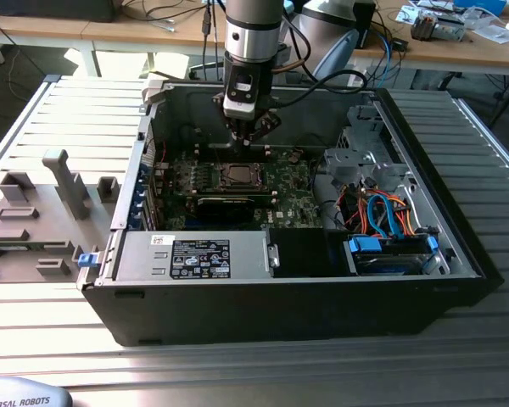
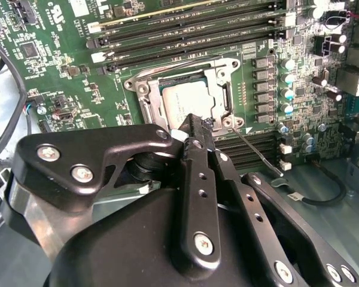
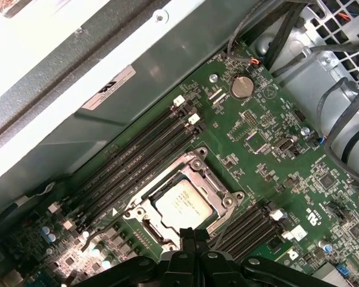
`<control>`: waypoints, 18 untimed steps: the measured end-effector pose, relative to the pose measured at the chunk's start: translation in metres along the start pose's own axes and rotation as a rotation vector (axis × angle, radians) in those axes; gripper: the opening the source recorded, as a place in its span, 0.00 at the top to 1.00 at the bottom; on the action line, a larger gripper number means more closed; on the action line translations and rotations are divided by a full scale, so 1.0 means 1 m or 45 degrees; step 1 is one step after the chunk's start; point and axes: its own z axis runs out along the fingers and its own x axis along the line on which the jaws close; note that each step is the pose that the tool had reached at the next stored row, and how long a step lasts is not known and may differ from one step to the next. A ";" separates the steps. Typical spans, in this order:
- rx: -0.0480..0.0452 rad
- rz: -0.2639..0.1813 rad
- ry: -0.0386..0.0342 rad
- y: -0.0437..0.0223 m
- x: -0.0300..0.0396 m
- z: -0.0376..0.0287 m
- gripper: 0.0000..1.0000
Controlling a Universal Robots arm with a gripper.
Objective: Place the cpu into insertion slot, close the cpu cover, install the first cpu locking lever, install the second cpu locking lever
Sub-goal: 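Install the first cpu locking lever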
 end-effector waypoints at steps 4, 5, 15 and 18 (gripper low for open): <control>0.000 -0.004 -0.0001 0.0000 0.0000 0.0001 0.89; 0.000 -0.005 -0.0002 0.0000 0.0000 0.0001 0.89; 0.000 -0.012 -0.0006 0.0000 0.0000 0.0003 0.89; 0.000 -0.014 -0.0006 0.0000 0.0000 0.0006 0.89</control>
